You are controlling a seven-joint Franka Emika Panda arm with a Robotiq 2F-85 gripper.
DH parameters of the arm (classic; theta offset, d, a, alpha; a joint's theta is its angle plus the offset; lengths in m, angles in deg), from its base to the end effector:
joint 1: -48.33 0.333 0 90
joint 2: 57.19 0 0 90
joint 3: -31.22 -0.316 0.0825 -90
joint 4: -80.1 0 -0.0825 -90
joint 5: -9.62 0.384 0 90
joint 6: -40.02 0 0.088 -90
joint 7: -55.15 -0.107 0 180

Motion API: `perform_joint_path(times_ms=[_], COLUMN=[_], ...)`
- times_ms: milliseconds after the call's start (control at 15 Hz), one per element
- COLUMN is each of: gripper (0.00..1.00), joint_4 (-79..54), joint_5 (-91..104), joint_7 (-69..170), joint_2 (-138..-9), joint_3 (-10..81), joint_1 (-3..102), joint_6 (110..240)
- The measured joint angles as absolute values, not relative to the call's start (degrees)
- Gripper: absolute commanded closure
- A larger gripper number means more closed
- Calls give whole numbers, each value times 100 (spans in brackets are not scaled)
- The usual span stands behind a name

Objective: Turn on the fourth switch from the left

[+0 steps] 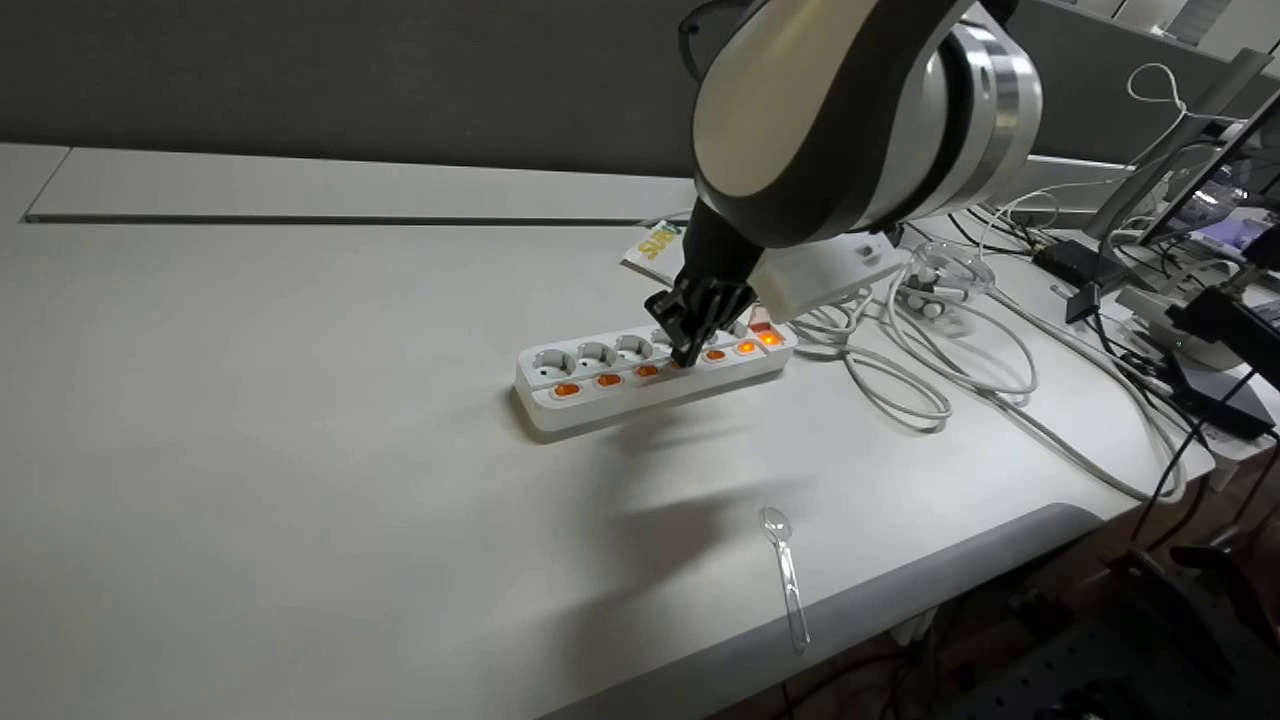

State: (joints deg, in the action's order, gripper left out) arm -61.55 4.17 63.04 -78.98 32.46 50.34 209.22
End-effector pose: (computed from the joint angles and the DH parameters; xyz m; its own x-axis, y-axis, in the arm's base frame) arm 0.4803 0.0121 0.1535 0.9653 0.2443 0.0927 0.2407 -0.9694 0.0483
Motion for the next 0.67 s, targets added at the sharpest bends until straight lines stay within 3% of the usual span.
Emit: perform_joint_path(times_ms=[667], gripper=[100], joint_4=[-6069], joint_5=[124], joint_7=[5813], joint_2=[-8009], joint_3=[3725], joint_1=[5603], joint_6=[20951])
